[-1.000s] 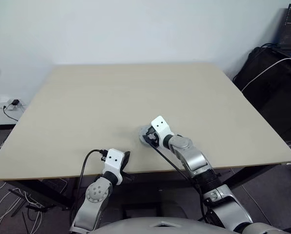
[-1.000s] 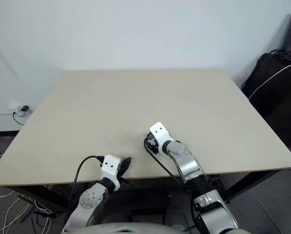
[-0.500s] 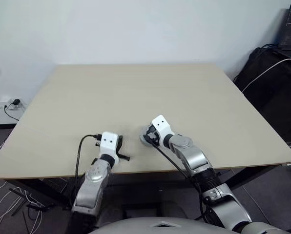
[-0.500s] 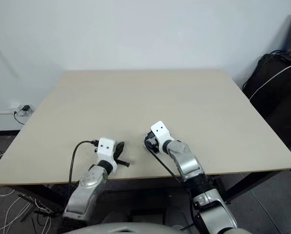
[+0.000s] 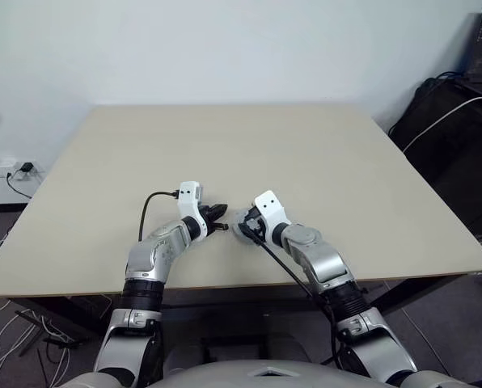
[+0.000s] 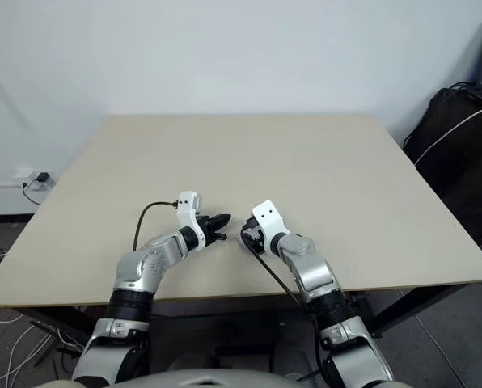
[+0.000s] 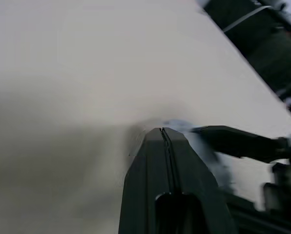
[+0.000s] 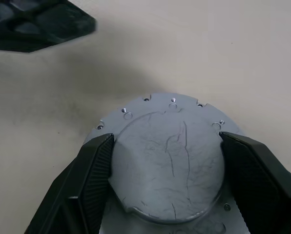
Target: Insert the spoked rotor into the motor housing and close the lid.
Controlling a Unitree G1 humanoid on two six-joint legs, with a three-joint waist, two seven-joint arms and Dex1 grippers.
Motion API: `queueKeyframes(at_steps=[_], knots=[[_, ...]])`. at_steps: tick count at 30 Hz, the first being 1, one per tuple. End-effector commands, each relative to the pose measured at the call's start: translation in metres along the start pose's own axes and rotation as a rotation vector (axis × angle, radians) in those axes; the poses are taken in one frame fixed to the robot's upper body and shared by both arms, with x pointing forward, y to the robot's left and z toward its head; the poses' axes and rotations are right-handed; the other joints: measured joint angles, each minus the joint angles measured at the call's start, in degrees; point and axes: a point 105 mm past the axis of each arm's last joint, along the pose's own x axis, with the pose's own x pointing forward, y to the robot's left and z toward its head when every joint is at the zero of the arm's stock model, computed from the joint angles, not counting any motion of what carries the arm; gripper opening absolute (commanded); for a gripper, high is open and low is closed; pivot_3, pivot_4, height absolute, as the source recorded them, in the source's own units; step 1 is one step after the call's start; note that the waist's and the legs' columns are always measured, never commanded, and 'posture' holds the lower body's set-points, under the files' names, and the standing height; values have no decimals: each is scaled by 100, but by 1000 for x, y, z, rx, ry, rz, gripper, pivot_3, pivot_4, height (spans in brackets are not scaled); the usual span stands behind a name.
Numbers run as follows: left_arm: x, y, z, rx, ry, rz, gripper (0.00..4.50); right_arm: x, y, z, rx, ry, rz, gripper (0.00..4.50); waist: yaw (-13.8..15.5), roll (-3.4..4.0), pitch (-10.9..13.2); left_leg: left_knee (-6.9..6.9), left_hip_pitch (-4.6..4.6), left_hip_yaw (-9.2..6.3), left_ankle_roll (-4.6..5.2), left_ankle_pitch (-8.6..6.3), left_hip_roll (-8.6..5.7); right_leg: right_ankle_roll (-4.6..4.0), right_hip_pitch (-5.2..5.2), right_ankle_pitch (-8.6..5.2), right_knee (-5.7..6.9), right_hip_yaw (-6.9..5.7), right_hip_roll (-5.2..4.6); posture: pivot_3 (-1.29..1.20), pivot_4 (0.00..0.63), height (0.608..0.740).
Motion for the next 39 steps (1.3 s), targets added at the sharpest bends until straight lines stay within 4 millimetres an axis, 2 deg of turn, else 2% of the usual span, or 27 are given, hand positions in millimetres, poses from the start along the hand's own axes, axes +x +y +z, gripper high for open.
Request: queueKeyframes(at_steps=[1,17,29,33,39], knots=[[10,-10,6,-34,14,-52,0,-3,-8,-13,23,46,-47,3128,2,0,0,0,-1,-1,-1,1,-6,0,-1,0,0,0,0,0,0,740],[26,-4,-17,-63,154,13,0,-3,-3,-10,18,38,-38,3128,3,-3,1,-13,-2,-11,-3,1,-21,5,-2,-4,-3,0,-8,0,0,740],[31,-18,-28,-68,221,-46,0,-7,2,-12,32,37,-8,3128,35,-4,1,-14,-4,-15,-1,0,-24,9,-2,-6,-3,-1,-12,0,0,740],[32,-20,-29,-63,228,-51,0,-11,-3,-15,43,42,-31,4421,55,-5,0,-16,-6,-16,-2,-2,-26,12,-2,-8,-7,-1,-14,0,0,740],[32,-20,-30,-59,232,-51,0,-27,-11,-20,33,43,-67,4469,96,-5,0,-17,-8,-20,1,-4,-27,11,-3,-10,-9,-3,-18,0,0,740]])
